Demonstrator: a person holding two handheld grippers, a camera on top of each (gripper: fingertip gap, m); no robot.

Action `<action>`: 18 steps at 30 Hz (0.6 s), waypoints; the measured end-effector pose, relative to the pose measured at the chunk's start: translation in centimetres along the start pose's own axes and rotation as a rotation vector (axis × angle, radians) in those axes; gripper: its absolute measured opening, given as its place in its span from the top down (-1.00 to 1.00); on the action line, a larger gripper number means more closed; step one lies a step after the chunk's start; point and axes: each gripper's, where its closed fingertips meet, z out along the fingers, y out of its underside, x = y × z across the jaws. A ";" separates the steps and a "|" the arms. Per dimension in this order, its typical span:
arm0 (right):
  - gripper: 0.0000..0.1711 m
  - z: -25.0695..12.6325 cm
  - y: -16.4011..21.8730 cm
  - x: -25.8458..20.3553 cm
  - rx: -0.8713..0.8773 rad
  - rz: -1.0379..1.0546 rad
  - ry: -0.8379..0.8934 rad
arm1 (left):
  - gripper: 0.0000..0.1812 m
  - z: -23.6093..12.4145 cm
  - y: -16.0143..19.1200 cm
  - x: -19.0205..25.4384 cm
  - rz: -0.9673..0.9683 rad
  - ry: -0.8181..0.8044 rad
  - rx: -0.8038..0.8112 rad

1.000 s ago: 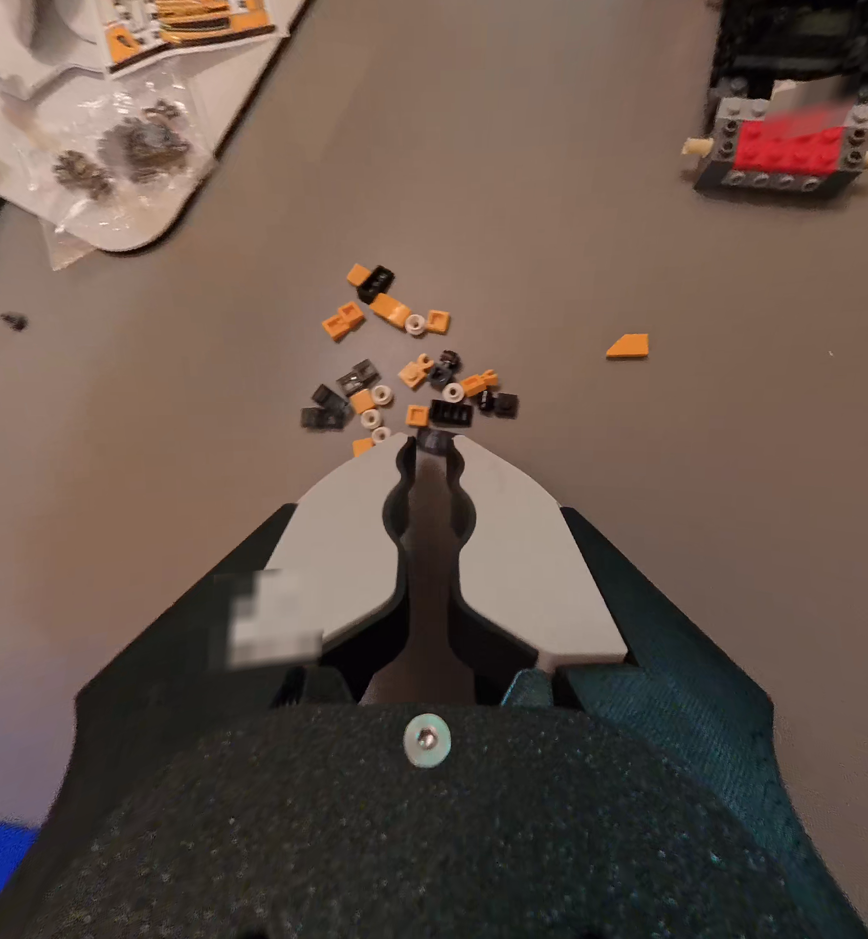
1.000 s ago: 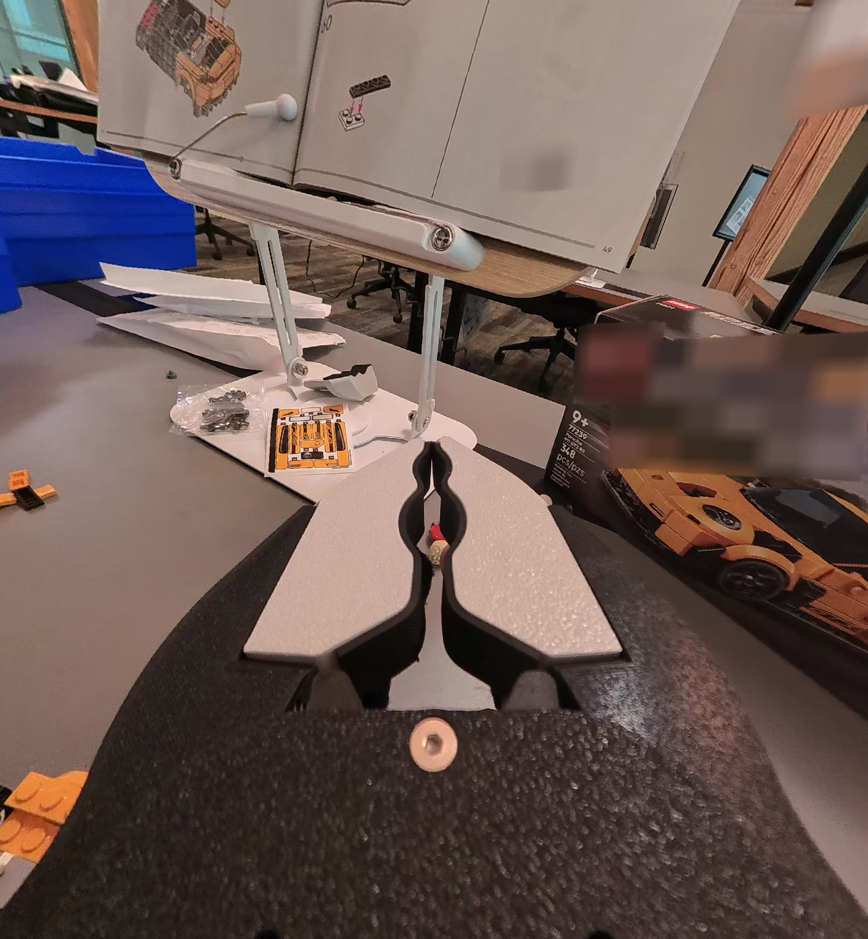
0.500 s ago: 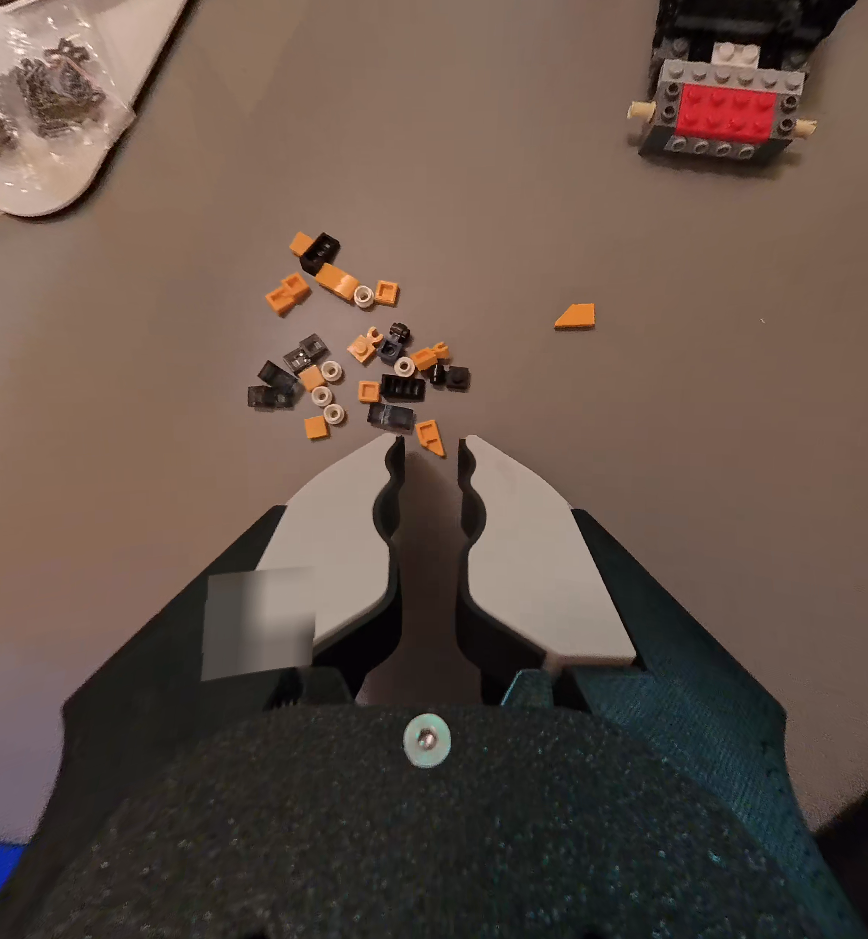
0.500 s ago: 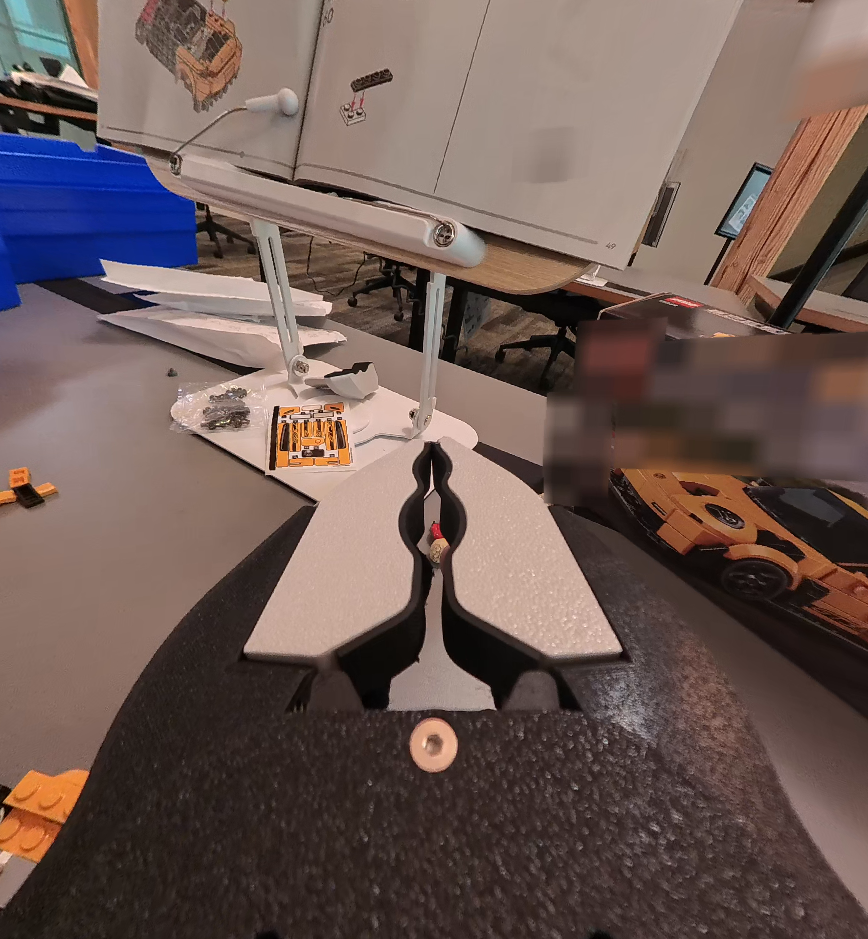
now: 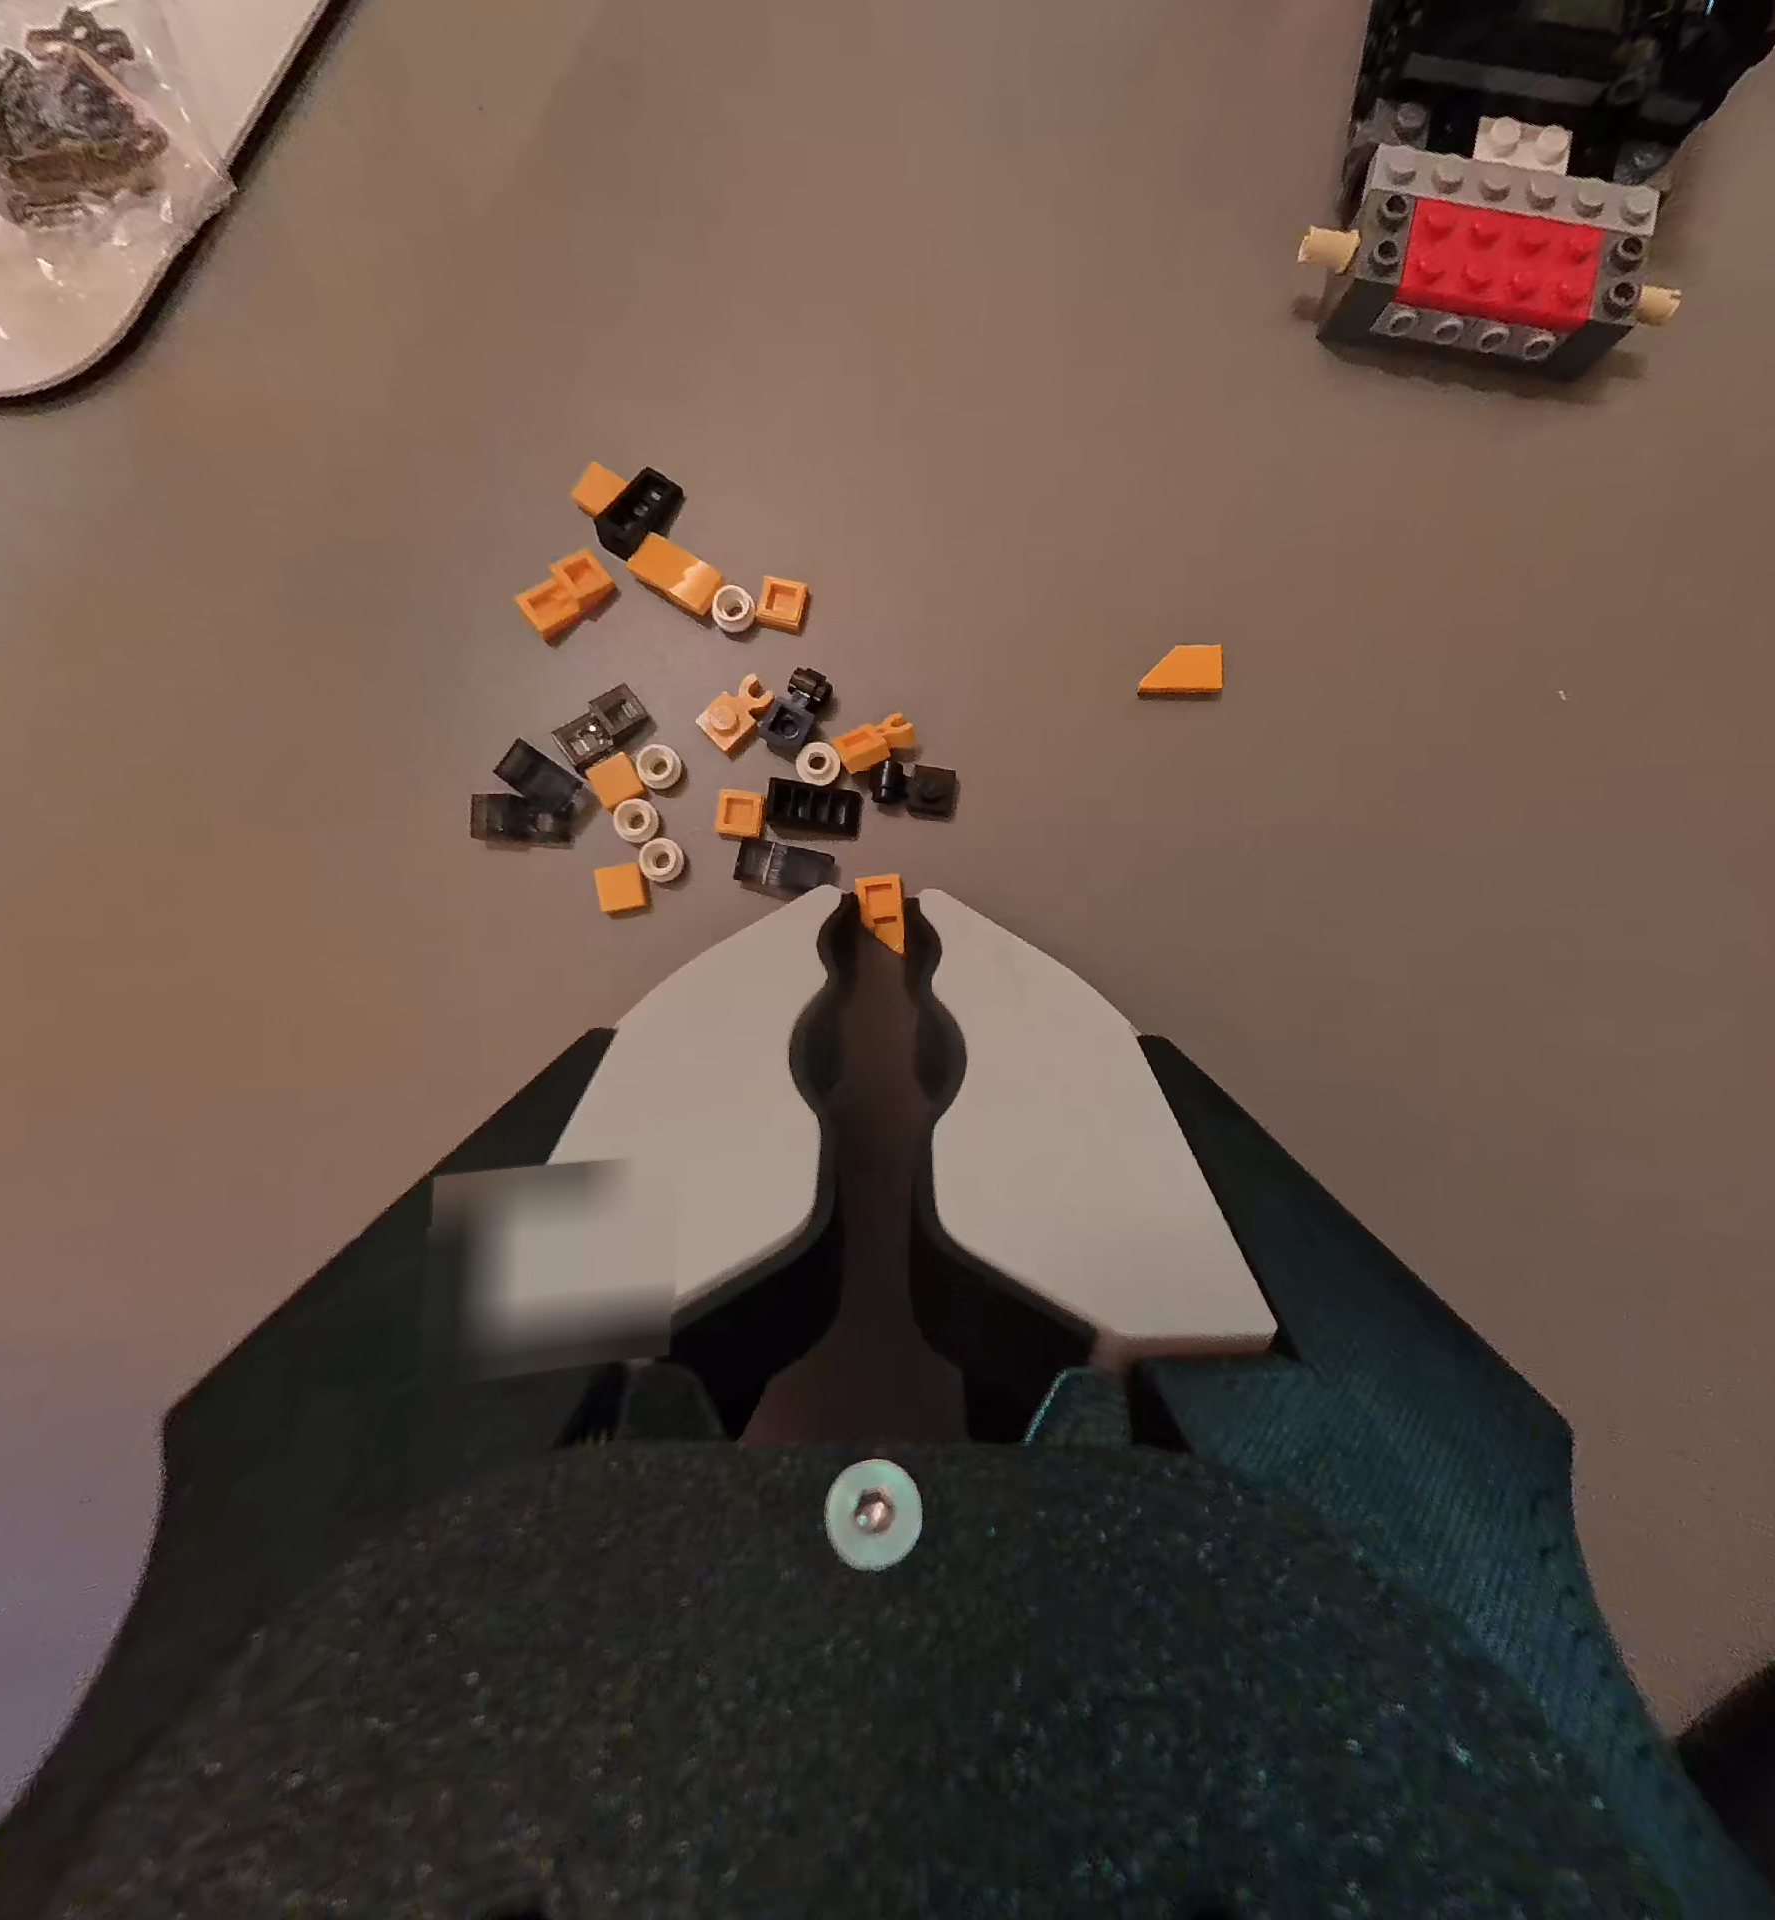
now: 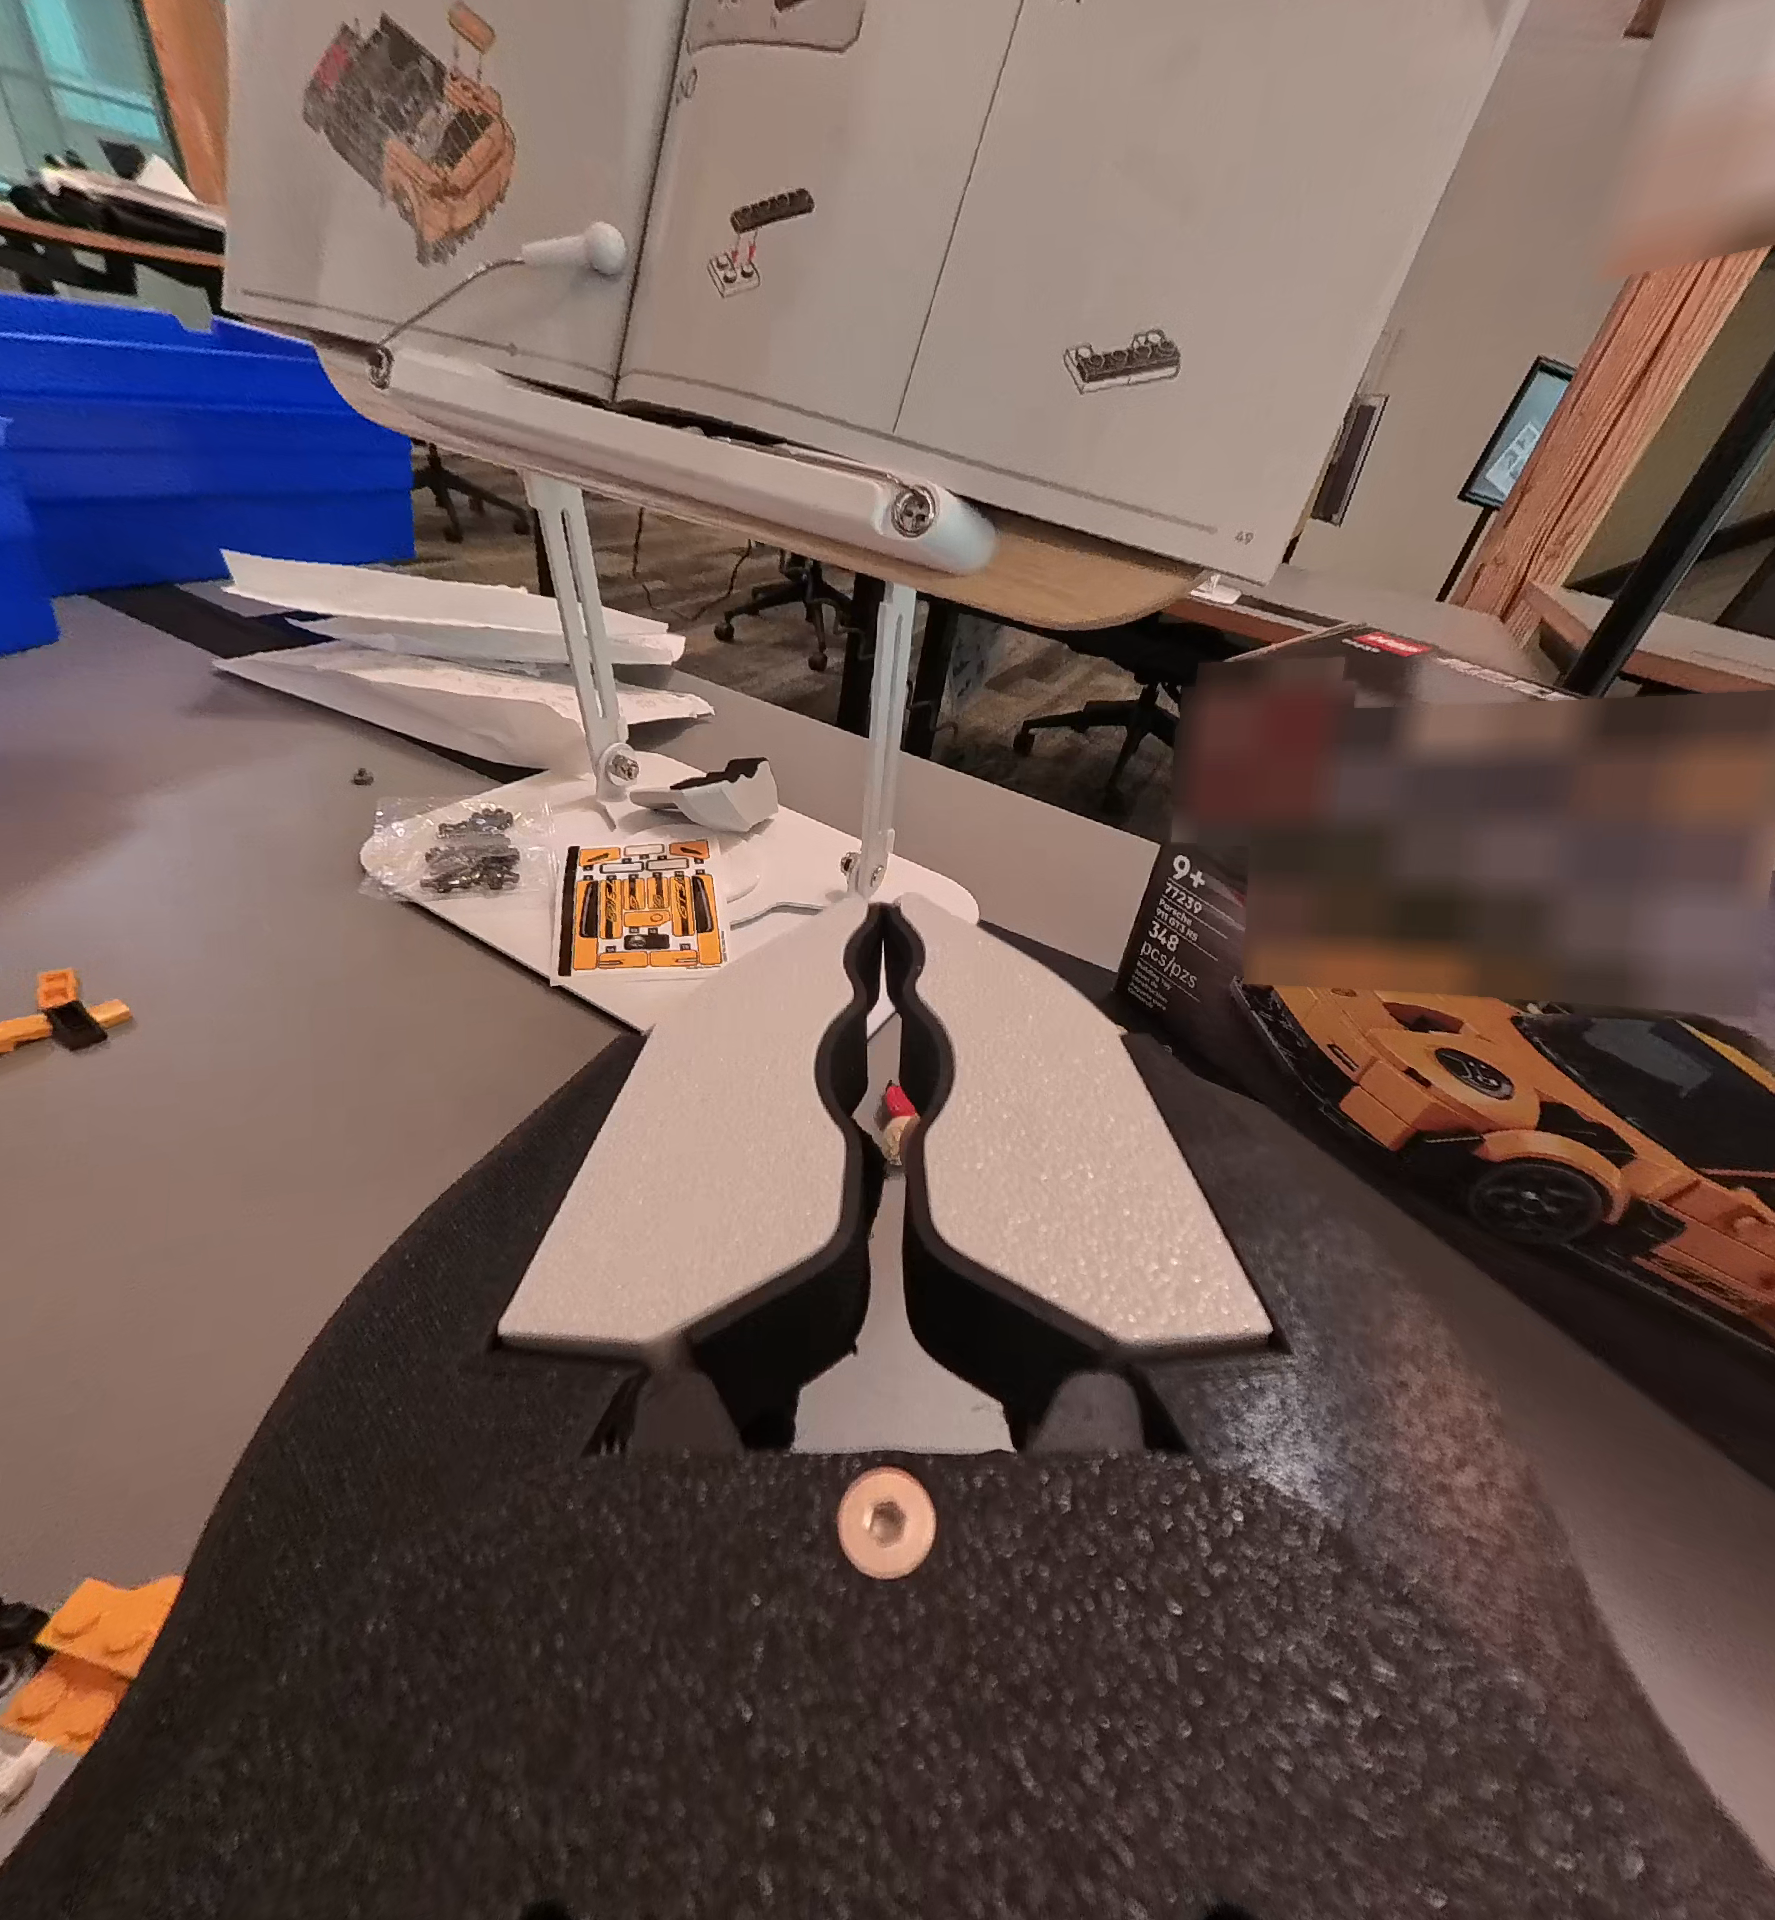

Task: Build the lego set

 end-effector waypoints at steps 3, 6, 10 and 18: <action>1.00 -0.1 -0.2 -0.1 0.005 -0.003 0.000 | 0.92 0.0 0.0 0.0 -0.002 0.005 0.002; 0.99 -0.1 -0.2 -0.1 0.005 -0.004 0.000 | 0.92 -0.1 0.0 0.4 0.004 0.026 0.003; 0.99 0.0 0.0 -0.1 0.001 -0.004 -0.001 | 0.92 -0.2 -0.5 1.3 0.001 0.079 0.032; 1.00 0.0 -0.1 -0.2 0.002 -0.004 -0.003 | 0.92 -0.7 -1.8 2.9 -0.053 0.209 0.119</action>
